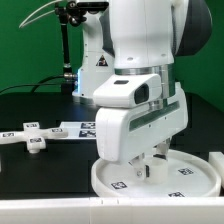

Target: Assemble round table

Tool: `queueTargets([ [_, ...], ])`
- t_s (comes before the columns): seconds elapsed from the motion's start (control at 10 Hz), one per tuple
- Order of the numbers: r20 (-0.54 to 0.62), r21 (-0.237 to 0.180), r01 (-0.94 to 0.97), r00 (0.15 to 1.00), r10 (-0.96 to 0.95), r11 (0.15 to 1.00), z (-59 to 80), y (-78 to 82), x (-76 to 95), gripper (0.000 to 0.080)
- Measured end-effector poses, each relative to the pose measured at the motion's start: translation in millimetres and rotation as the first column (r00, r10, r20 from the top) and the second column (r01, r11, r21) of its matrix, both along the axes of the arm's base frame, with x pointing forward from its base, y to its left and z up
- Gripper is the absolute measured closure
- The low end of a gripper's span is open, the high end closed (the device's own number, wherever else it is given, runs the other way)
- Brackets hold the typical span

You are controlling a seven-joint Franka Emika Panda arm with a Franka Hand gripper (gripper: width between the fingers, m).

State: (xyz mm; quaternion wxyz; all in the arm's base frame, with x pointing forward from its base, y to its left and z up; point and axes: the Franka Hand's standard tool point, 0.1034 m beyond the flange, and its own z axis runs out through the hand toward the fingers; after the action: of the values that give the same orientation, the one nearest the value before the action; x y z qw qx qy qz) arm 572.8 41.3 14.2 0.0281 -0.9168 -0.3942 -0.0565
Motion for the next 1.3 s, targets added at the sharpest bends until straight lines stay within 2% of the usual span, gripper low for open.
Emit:
queueTargets([
  [0.4, -0.004, -0.001, -0.004, 1.0, 0.004, 1.0, 0.0, 1.1, 0.2, 0.0393],
  [0.5, -0.005, -0.001, -0.004, 1.0, 0.004, 1.0, -0.2, 0.9, 0.0, 0.03],
  [0.6, -0.005, -0.001, -0.004, 1.0, 0.004, 1.0, -0.3, 0.8, 0.0, 0.03],
  [0.7, -0.003, -0.002, -0.002, 1.0, 0.002, 1.0, 1.2, -0.6, -0.2, 0.0184],
  [0.8, 0.004, -0.007, 0.002, 1.0, -0.002, 1.0, 9.7, -4.8, -2.4, 0.0154],
  [1.0, 0.01, -0.009, 0.04, 0.999, -0.04, 0.999, 25.8, -5.2, -9.0, 0.0151],
  [1.2, 0.007, -0.005, 0.164, 0.986, -0.164, 0.986, 42.1, -3.7, -30.0, 0.0151],
  [1.3, 0.002, -0.001, 0.241, 0.971, -0.241, 0.971, 44.9, 3.9, -45.2, 0.0151],
])
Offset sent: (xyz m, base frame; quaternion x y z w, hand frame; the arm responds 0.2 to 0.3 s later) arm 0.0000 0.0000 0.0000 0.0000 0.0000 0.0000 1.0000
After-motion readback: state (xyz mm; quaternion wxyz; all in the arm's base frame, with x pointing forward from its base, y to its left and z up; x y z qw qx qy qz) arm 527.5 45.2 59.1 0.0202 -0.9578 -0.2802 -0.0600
